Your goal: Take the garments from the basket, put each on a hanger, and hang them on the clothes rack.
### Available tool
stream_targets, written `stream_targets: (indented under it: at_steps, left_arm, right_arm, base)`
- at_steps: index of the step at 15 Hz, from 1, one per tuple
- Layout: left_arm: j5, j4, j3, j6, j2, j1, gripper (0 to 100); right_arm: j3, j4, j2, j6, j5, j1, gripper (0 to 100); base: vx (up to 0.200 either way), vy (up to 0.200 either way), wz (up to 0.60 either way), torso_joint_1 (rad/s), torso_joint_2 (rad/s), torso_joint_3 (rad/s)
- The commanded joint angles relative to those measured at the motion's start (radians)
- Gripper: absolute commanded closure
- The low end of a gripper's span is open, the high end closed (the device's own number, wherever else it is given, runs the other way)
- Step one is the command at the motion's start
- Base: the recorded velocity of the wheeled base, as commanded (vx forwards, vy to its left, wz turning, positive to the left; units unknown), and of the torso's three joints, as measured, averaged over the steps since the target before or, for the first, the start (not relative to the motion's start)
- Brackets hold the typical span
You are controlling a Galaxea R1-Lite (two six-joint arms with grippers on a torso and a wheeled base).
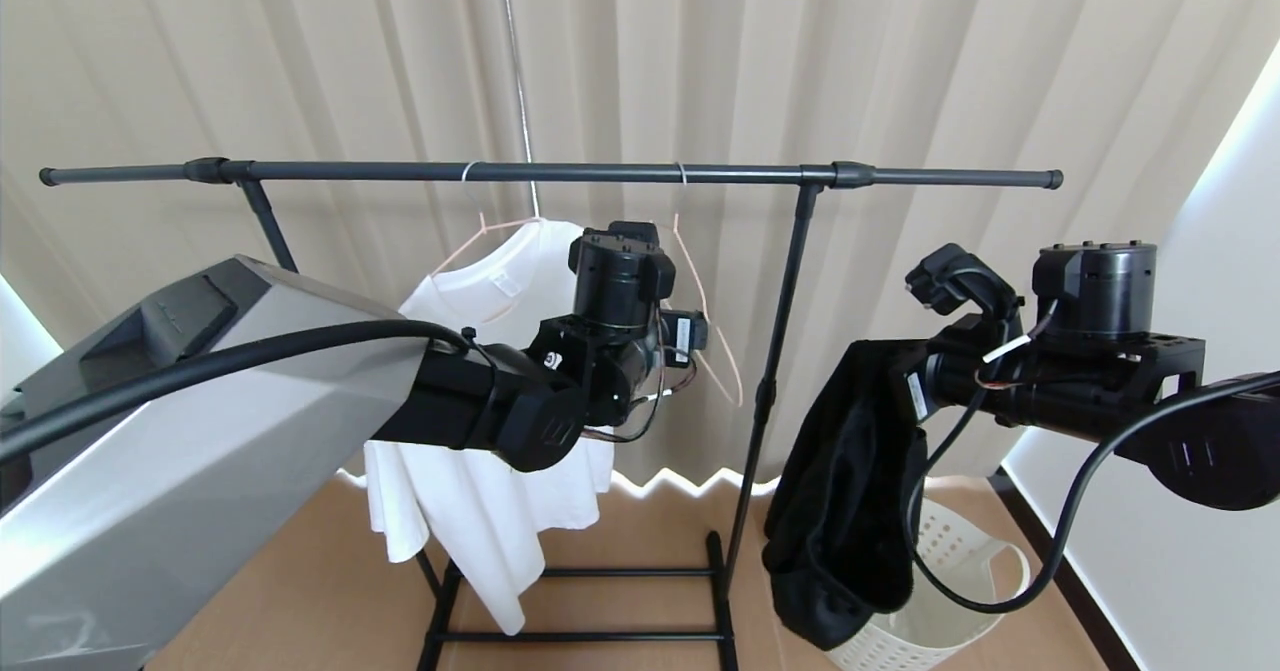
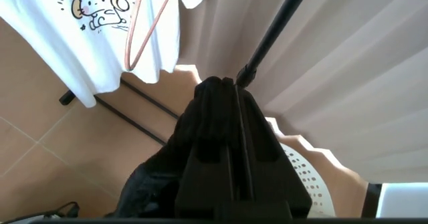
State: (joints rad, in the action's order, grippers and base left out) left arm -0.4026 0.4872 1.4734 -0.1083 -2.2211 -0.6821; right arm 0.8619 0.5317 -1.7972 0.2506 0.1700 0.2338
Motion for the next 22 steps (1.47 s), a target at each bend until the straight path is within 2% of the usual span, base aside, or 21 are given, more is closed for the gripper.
stream_targets:
  at_steps: [1, 7, 13, 14, 16, 22]
  left_arm:
    - [0.001, 0.014, -0.027, 0.007, 0.032, -0.011, 0]
    - [0.036, 0.014, 0.013, 0.041, -0.003, -0.011, 0]
    - [0.065, 0.011, 0.185, 0.042, -0.149, 0.026, 0]
    - [0.067, 0.01, 0.2, 0.042, -0.169, 0.026, 0]
    - [0.065, -0.009, 0.209, 0.042, -0.195, 0.03, 0]
    - [0.051, -0.042, 0.159, 0.039, -0.143, 0.072, 0]
  right_arm:
    - [0.0, 0.001, 0.001, 0.001, 0.0, 0.001, 100]
    - [0.0, 0.001, -0.001, 0.001, 0.0, 0.001, 100]
    - [0.0, 0.001, -0.011, 0.001, -0.001, 0.004, 100]
    - [0.002, 0.001, -0.014, 0.001, -0.023, 0.004, 100]
    - [0.003, 0.002, -0.028, 0.002, -0.052, 0.005, 100]
    - [0.003, 0.002, -0.03, 0.002, -0.052, 0.005, 100]
  base:
    - [0.0, 0.0, 0.0, 0.0, 0.0, 0.0]
    - [0.0, 0.0, 0.0, 0.0, 0.0, 0.0]
    - [0.0, 0.0, 0.0, 0.0, 0.0, 0.0]
    - [0.0, 0.0, 0.0, 0.0, 0.0, 0.0]
    - [0.0, 0.0, 0.0, 0.0, 0.0, 0.0]
    - [0.0, 0.0, 0.0, 0.0, 0.0, 0.0]
